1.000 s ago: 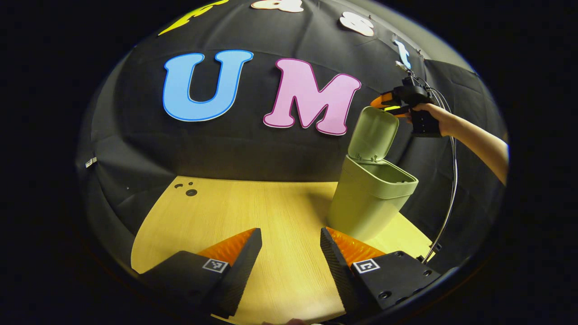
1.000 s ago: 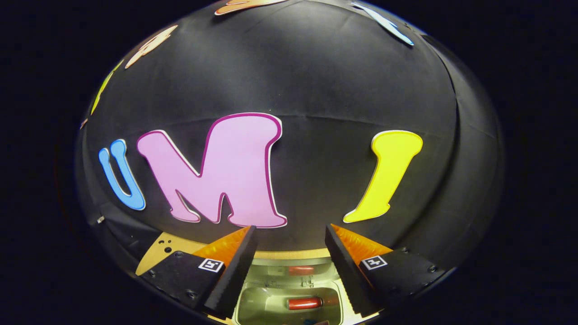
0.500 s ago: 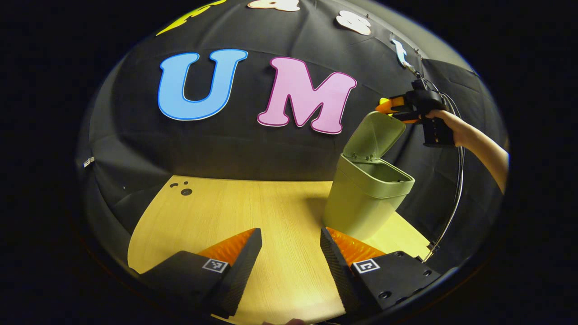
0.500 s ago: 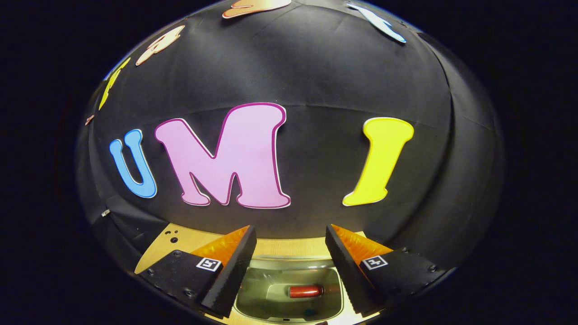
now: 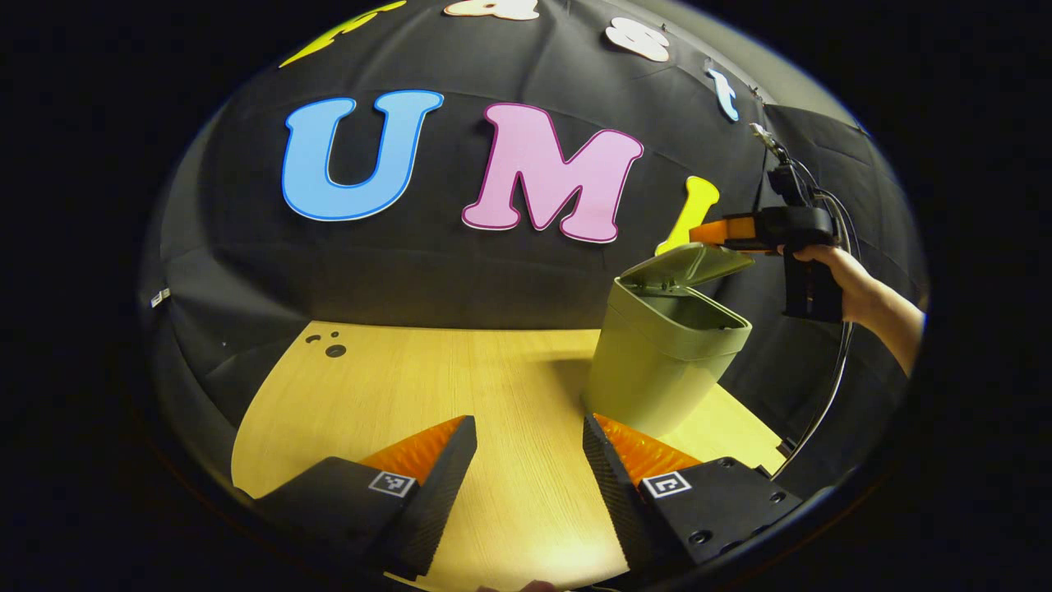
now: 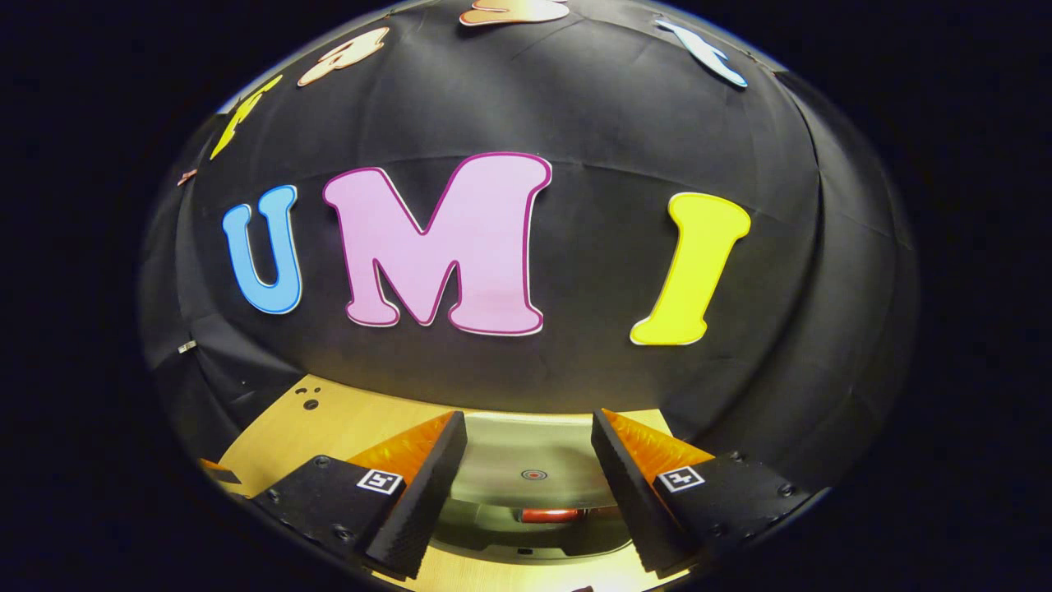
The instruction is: Press the lid of the desktop garbage bin to open it, pick up the crumpled paper on the desktop and throw it into the bin, then pick up the pop can on the desktop and drop it into the bin, and finally close the garbage bin lid.
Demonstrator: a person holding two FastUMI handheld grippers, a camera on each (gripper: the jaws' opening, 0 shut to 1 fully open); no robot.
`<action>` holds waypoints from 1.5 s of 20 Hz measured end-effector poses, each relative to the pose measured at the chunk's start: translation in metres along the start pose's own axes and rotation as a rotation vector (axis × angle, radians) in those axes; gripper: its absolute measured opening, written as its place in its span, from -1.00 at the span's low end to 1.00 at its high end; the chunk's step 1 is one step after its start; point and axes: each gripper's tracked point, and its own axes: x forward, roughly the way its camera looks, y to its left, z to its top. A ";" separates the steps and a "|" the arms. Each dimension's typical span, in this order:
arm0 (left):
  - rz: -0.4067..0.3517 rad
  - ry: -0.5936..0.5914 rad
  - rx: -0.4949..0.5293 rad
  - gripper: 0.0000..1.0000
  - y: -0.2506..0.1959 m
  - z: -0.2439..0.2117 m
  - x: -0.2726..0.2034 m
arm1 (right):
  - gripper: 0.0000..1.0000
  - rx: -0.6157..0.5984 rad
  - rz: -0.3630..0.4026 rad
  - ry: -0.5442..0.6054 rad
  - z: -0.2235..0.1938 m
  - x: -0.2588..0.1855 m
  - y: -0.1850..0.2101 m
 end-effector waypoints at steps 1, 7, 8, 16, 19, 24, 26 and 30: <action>0.001 0.001 0.000 0.70 0.000 -0.001 0.001 | 0.92 0.007 -0.003 0.001 -0.005 -0.001 0.000; 0.006 0.012 -0.004 0.70 0.000 -0.003 0.002 | 0.92 0.038 -0.003 0.031 -0.037 -0.006 0.001; 0.006 0.013 -0.003 0.70 0.000 -0.003 0.002 | 0.92 0.043 -0.003 0.042 -0.044 -0.007 0.002; 0.003 0.020 0.003 0.70 0.000 -0.004 0.002 | 0.93 0.052 -0.011 0.107 -0.086 -0.005 0.002; 0.004 0.023 0.004 0.70 0.001 -0.005 0.003 | 0.95 0.056 -0.010 0.089 -0.091 -0.005 0.003; 0.004 0.029 0.000 0.70 0.001 -0.005 0.006 | 0.95 0.077 -0.035 0.002 -0.091 -0.004 0.002; 0.003 0.031 0.004 0.70 0.000 -0.006 0.006 | 0.95 0.090 -0.046 -0.033 -0.092 -0.006 0.002; 0.003 0.038 -0.001 0.70 0.000 -0.009 0.007 | 0.96 0.104 -0.017 -0.079 -0.097 -0.008 0.002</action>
